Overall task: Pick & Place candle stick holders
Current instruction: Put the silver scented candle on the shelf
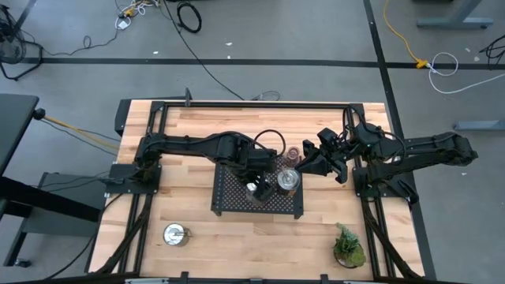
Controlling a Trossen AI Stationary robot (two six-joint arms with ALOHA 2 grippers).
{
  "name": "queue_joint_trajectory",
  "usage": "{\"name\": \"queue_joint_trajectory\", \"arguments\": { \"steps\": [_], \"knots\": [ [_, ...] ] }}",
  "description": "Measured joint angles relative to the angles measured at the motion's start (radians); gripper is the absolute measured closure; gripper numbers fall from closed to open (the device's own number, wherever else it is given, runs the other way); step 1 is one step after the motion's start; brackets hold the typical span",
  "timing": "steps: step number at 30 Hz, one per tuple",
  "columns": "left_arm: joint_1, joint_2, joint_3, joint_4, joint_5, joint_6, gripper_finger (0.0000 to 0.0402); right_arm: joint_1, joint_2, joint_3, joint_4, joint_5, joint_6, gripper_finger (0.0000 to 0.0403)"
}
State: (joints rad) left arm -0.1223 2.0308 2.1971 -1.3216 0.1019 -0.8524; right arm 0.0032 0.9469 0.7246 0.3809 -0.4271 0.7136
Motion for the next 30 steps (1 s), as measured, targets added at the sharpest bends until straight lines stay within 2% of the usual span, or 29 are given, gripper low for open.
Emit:
{"name": "queue_joint_trajectory", "arguments": {
  "steps": [25,30],
  "knots": [
    [0.0,-0.004,0.0,0.007,-0.019,-0.026,0.0007,0.0,0.0,0.0,0.0,0.0,-0.001,0.0351],
    [0.001,-0.01,0.012,0.008,0.012,-0.024,0.0007,0.0,0.0,0.0,-0.001,0.0,-0.001,0.0351]
  ]
}}
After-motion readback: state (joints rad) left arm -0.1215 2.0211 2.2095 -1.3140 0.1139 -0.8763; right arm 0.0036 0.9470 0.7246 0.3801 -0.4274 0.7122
